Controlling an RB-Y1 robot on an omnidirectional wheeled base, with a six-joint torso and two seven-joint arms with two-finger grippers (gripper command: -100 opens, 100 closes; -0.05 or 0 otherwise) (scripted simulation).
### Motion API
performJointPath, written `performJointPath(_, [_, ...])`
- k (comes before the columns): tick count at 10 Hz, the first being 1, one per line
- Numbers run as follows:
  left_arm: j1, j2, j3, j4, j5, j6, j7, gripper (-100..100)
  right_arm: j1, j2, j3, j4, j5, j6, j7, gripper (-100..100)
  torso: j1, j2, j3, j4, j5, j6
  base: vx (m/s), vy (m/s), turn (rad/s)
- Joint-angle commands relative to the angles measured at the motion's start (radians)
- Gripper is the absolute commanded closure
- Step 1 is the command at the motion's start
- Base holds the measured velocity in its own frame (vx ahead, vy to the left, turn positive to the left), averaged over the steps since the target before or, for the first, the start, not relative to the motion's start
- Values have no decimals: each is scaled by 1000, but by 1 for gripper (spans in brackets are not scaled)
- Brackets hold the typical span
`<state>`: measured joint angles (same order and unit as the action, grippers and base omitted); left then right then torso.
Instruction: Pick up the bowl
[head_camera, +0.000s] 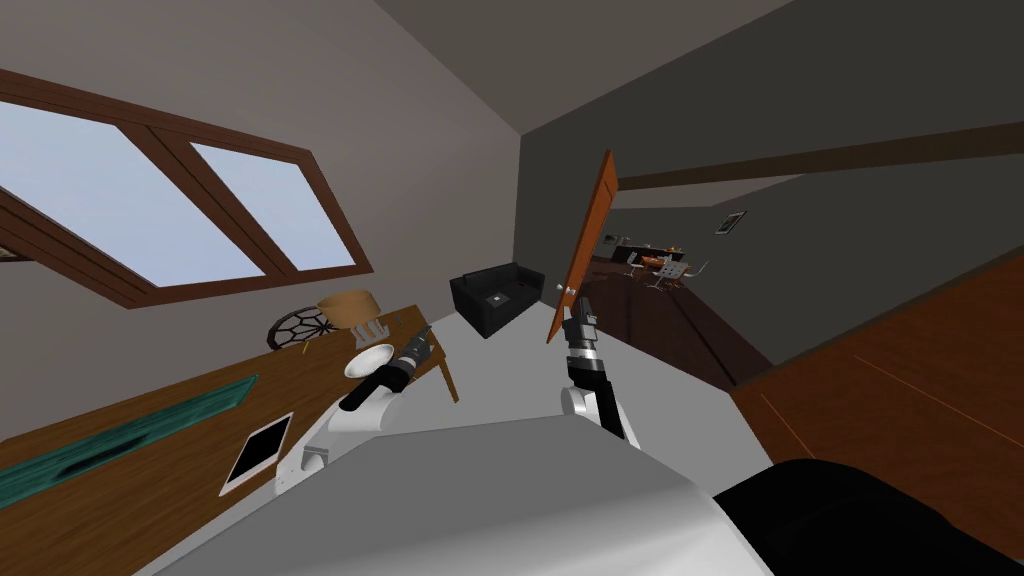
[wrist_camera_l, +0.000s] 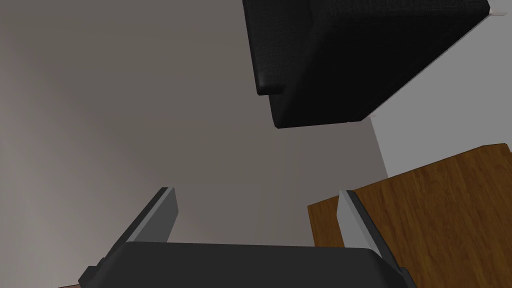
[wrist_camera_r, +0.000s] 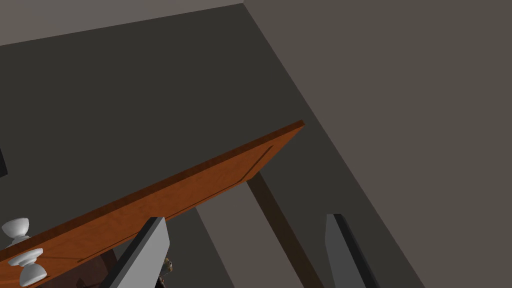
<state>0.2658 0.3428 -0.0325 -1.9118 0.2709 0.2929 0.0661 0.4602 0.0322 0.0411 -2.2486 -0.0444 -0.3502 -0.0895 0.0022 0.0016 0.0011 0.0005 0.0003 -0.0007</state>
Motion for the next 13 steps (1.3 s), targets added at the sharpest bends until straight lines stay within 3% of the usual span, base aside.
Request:
performJointPath(1, [-24, 13, 2, 37, 14, 50, 1, -100, 0, 0, 0, 0, 0, 0, 0, 0, 0, 0, 0, 0, 0, 0, -23, 28, -60])
performJointPath(13, [-139, 75, 33, 219, 77, 367, 5, -100, 0, 0, 0, 0, 0, 0, 0, 0, 3, -1, -1, 0, 1, 0, -11, 45, -42])
